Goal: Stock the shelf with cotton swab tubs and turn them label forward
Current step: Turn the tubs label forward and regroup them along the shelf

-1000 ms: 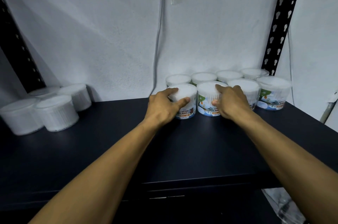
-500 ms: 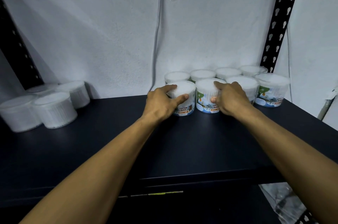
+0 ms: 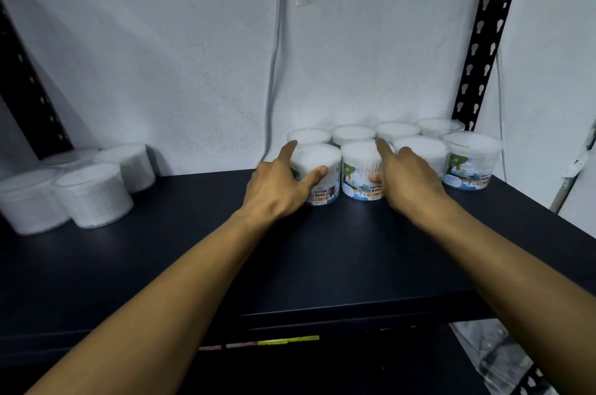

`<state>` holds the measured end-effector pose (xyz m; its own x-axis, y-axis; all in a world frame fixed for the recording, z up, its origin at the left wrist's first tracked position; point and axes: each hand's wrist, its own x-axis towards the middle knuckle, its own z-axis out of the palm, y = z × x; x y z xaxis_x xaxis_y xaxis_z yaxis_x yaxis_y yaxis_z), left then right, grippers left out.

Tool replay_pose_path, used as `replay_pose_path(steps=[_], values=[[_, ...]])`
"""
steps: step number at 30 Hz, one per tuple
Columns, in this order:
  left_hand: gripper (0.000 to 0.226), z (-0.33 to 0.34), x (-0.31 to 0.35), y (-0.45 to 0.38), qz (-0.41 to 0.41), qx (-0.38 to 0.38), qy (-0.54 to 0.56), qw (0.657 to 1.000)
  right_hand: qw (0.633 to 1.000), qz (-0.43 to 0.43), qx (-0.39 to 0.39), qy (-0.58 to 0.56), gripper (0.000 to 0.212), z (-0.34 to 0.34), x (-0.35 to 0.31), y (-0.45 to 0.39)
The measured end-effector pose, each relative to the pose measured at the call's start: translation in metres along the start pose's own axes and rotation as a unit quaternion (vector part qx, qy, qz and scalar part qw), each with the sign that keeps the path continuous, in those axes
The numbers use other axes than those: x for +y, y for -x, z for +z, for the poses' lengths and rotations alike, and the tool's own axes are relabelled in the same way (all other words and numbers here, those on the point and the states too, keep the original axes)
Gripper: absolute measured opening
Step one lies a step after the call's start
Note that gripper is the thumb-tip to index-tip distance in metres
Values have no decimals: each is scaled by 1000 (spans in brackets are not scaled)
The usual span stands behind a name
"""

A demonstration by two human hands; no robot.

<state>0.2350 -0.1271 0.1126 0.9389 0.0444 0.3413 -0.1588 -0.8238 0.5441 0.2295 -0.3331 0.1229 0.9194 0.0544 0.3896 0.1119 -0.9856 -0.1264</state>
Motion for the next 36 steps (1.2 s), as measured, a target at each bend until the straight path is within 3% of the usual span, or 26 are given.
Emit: replay_pose_path(steps=[8, 12, 19, 28, 32, 36], values=[[63, -57, -49, 19, 1, 34, -70, 997, 991, -20, 84, 103, 39, -20, -26, 14], [55, -102, -89, 35, 8, 74, -119, 990, 986, -122, 110, 14, 34, -16, -87, 19], [51, -192, -165, 65, -30, 146, -226, 963, 961, -224, 51, -156, 38, 16, -210, 19], [73, -247, -280, 50, -143, 53, -247, 957, 934, -306, -53, -177, 58, 52, -344, -7], [61, -250, -302, 33, -133, 0, -247, 960, 928, -342, -64, -134, 62, 62, -379, -20], [74, -247, -318, 26, -111, -10, -271, 956, 924, -343, -57, -157, 57, 73, -394, -22]])
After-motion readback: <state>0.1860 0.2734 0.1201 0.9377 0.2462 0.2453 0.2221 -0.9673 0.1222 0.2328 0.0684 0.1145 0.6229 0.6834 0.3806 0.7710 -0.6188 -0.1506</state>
